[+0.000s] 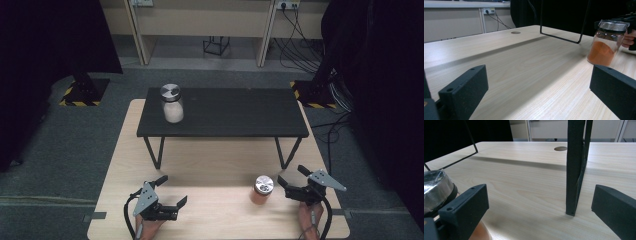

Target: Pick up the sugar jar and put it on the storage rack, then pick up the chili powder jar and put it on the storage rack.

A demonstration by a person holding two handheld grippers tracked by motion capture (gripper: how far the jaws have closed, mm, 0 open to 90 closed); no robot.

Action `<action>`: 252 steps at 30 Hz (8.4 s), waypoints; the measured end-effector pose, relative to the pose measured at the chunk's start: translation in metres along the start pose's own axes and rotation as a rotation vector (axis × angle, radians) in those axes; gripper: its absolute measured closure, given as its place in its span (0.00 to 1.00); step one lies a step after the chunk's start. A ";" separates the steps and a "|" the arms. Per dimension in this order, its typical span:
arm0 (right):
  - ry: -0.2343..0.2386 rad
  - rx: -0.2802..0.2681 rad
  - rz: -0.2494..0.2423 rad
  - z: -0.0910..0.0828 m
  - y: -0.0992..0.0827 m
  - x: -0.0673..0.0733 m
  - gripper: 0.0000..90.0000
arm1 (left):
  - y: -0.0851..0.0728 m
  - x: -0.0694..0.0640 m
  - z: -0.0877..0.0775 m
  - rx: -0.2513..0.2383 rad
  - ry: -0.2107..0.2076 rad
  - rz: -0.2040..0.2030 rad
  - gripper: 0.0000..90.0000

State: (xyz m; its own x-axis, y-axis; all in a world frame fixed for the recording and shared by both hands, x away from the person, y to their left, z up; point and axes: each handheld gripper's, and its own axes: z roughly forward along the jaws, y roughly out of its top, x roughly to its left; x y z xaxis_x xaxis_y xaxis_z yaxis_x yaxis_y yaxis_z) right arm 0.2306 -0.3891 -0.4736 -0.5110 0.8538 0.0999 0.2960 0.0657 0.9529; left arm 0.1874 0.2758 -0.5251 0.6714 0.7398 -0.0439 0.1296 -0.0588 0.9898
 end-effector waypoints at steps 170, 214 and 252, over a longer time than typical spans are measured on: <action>0.132 0.044 -0.080 0.001 -0.004 0.071 0.06 | 0.002 0.002 0.004 0.044 -0.017 -0.010 0.01; 0.064 0.036 -0.091 0.000 0.001 0.078 0.33 | 0.003 0.002 0.004 0.046 -0.018 -0.009 0.01; 0.136 0.035 -0.125 -0.020 0.056 0.093 0.33 | 0.002 0.003 0.004 0.044 -0.021 -0.013 0.01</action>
State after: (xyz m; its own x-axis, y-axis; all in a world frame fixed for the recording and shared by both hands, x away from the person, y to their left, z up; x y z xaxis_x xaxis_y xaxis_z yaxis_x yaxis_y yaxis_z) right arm 0.1837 -0.3161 -0.4052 -0.6495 0.7600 0.0212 0.2496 0.1869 0.9501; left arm 0.1927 0.2754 -0.5234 0.6845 0.7265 -0.0598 0.1700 -0.0794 0.9822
